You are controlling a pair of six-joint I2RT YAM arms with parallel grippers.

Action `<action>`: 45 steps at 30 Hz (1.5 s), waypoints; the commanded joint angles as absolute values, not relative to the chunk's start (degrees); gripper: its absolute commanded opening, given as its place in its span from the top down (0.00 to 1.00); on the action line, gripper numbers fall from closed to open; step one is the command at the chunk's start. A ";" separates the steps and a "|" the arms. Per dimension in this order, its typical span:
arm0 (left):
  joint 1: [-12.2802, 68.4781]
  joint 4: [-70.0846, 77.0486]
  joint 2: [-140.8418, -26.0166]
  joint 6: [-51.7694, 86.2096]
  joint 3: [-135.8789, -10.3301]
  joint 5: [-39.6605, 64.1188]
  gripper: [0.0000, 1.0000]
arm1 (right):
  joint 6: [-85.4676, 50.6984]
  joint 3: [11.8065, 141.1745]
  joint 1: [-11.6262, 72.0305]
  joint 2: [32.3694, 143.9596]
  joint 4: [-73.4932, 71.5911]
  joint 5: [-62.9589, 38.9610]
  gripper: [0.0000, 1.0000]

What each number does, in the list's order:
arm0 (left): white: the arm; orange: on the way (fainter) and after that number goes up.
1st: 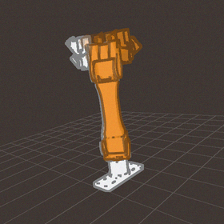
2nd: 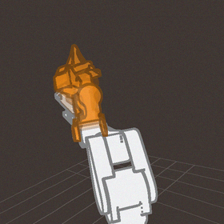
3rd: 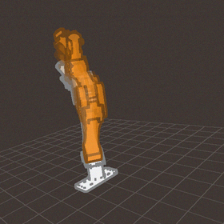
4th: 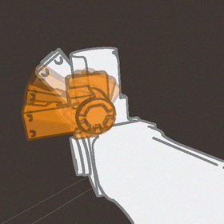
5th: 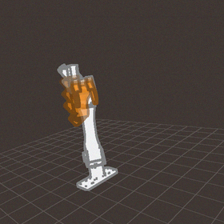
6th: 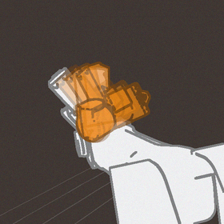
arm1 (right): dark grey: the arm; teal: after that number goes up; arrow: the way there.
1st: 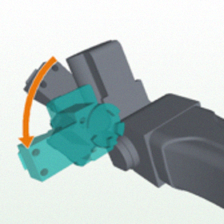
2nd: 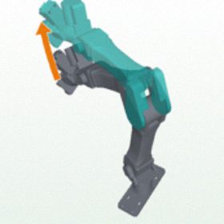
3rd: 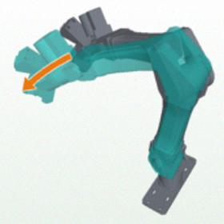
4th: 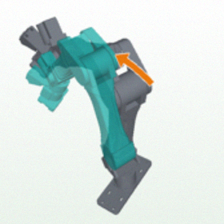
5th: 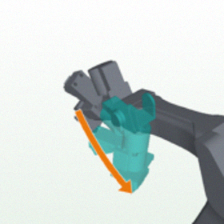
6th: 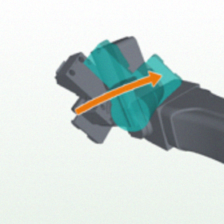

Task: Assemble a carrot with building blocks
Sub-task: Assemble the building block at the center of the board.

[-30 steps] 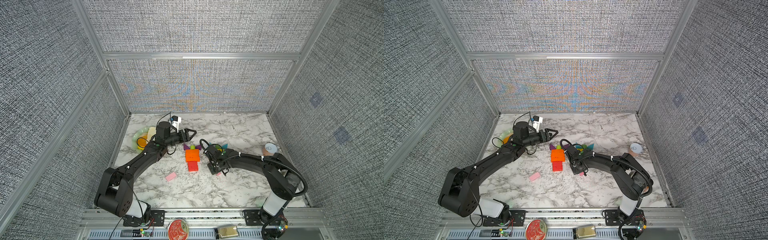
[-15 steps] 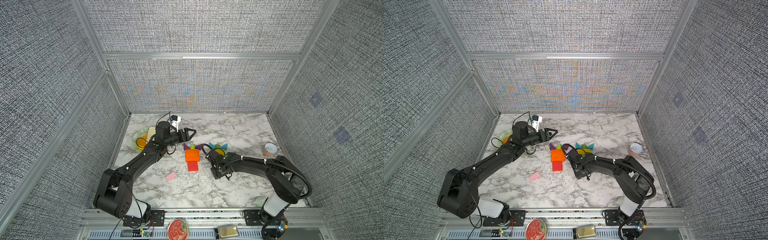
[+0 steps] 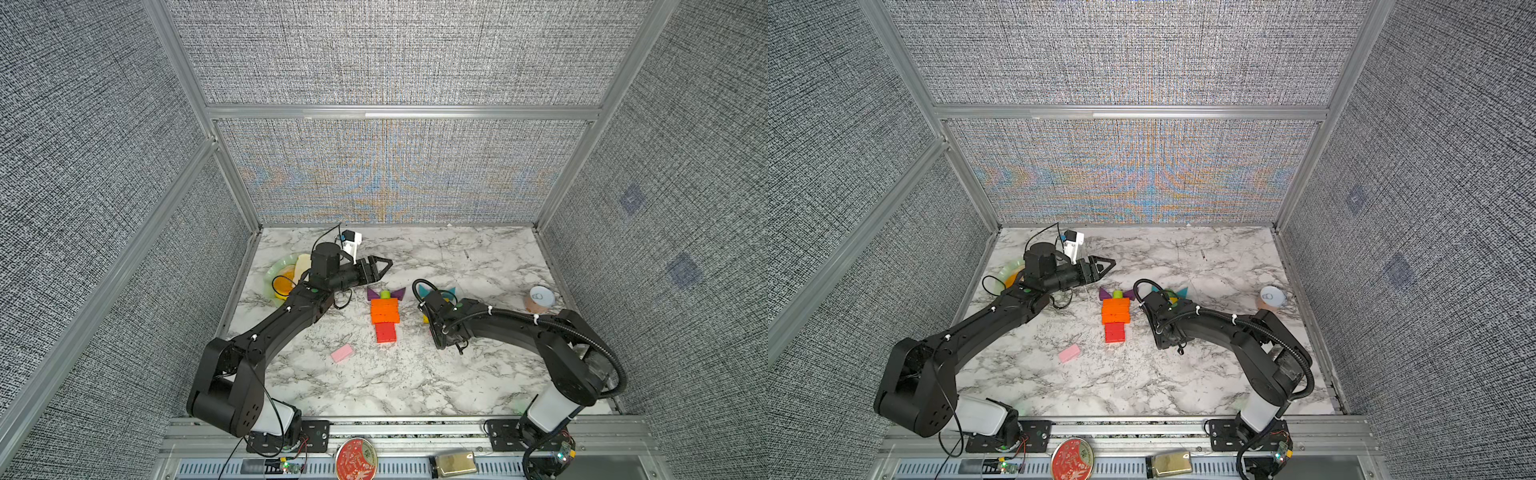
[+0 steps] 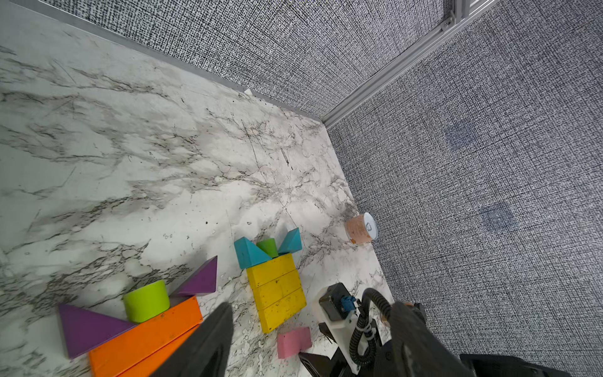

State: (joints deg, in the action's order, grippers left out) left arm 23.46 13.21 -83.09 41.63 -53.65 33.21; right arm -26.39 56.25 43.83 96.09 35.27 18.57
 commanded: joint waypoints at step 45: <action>22.79 9.33 -81.16 37.58 -55.22 28.50 0.23 | -24.14 66.30 51.58 92.71 39.41 20.55 0.42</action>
